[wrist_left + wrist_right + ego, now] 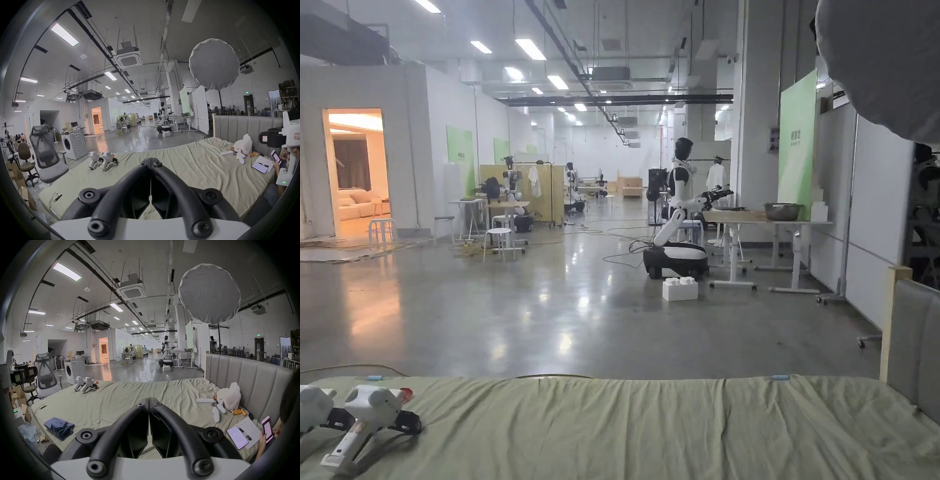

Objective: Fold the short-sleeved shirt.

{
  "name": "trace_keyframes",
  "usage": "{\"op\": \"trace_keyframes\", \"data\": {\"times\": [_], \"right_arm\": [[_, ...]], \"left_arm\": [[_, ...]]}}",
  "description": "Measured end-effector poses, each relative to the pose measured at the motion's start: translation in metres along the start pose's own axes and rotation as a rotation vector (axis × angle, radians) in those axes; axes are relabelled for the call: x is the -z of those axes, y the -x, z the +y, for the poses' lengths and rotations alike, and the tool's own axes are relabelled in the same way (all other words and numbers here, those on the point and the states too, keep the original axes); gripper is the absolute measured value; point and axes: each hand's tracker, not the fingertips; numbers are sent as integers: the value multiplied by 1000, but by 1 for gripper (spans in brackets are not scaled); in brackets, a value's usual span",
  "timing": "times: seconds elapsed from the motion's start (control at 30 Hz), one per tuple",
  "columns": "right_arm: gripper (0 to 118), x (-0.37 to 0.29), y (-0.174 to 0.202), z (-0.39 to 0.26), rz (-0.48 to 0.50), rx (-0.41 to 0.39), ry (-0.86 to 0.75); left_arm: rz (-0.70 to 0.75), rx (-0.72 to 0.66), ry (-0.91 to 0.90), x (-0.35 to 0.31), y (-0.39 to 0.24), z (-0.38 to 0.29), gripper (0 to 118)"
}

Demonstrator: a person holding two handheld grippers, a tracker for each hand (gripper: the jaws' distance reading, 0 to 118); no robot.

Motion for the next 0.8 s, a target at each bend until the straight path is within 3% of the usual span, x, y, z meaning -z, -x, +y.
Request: {"op": "trace_keyframes", "data": {"times": [0.13,0.37,0.47,0.5,0.53,0.57,0.6,0.67,0.73,0.8], "right_arm": [[0,1,-2,-2,3,7,7],[0,2,2,0,-24,7,-5],[0,3,1,1,1,43,-15],[0,4,1,0,-3,47,-16],[3,5,1,0,-2,51,-14],[14,5,1,1,-3,50,-9],[28,6,1,0,-6,47,-5],[43,6,1,-1,-9,44,-1],[79,6,1,-2,1,44,-2],[82,4,1,-2,14,52,-23]], "left_arm": [[-5,-74,-12,-3,8,-1,0],[15,-5,-2,-3,2,-5,0],[14,-20,-6,-1,3,-4,0],[10,-24,-7,-1,3,-4,4],[8,-27,-9,-1,3,-3,16],[5,-28,-11,0,3,-4,28],[8,-31,-9,1,3,-4,33],[-4,-39,-1,1,5,-4,43],[0,-47,-1,2,5,-5,69],[15,-56,-8,1,4,-6,83]]}}
